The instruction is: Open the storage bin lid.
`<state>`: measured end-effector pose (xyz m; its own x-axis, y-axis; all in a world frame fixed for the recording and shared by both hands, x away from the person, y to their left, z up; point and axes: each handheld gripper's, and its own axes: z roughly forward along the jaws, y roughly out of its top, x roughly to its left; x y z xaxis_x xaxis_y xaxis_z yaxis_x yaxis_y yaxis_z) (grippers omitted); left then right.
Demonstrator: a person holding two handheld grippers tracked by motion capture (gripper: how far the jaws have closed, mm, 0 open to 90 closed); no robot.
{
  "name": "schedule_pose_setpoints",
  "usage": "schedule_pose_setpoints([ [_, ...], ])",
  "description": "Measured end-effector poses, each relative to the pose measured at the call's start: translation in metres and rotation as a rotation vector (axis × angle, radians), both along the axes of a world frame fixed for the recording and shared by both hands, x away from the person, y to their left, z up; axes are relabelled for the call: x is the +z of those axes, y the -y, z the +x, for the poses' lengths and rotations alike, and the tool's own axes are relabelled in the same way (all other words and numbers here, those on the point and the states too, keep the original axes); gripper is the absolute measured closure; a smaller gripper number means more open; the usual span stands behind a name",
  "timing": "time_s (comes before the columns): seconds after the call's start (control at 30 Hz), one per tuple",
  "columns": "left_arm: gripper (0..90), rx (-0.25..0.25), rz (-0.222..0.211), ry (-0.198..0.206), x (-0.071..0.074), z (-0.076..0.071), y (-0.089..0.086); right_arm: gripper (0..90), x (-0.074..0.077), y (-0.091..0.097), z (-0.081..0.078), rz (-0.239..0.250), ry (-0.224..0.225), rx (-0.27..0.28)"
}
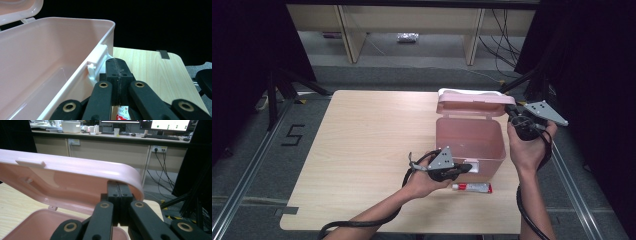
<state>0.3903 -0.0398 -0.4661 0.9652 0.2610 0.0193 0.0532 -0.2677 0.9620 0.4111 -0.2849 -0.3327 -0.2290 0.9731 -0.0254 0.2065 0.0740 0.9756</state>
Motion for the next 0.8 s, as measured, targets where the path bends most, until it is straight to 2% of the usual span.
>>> schedule_pose_setpoints([
  [0.07,89.8,0.000,-0.001,-0.001,0.000,0.000,0.000,90.0,0.000,0.000,0.002,0.000,0.009,-0.004],
  [0.13,89.8,0.000,0.000,-0.001,0.000,0.000,0.000,90.0,0.001,-0.001,0.002,0.009,0.000,-0.009],
  [0.2,89.8,-0.001,0.000,-0.002,0.000,0.000,0.000,90.0,0.001,0.000,0.004,-0.006,0.012,-0.007],
  [0.23,89.8,-0.001,0.000,-0.003,0.000,0.000,0.000,90.0,0.001,-0.002,0.005,0.010,0.007,-0.010],
  [0.33,89.7,-0.003,0.003,-0.003,0.000,0.000,0.000,90.0,0.003,-0.001,0.007,-0.004,0.008,-0.014],
  [0.43,89.8,-0.003,0.002,-0.003,0.000,0.000,0.000,90.0,0.004,-0.003,0.009,0.016,0.006,-0.024],
  [0.5,89.8,-0.004,0.002,-0.003,0.000,0.000,0.000,90.0,0.004,-0.002,0.012,0.000,0.018,-0.023],
  [0.8,89.8,-0.003,0.002,-0.004,0.000,0.000,0.000,90.0,0.007,-0.003,0.021,0.005,0.019,-0.028],
])
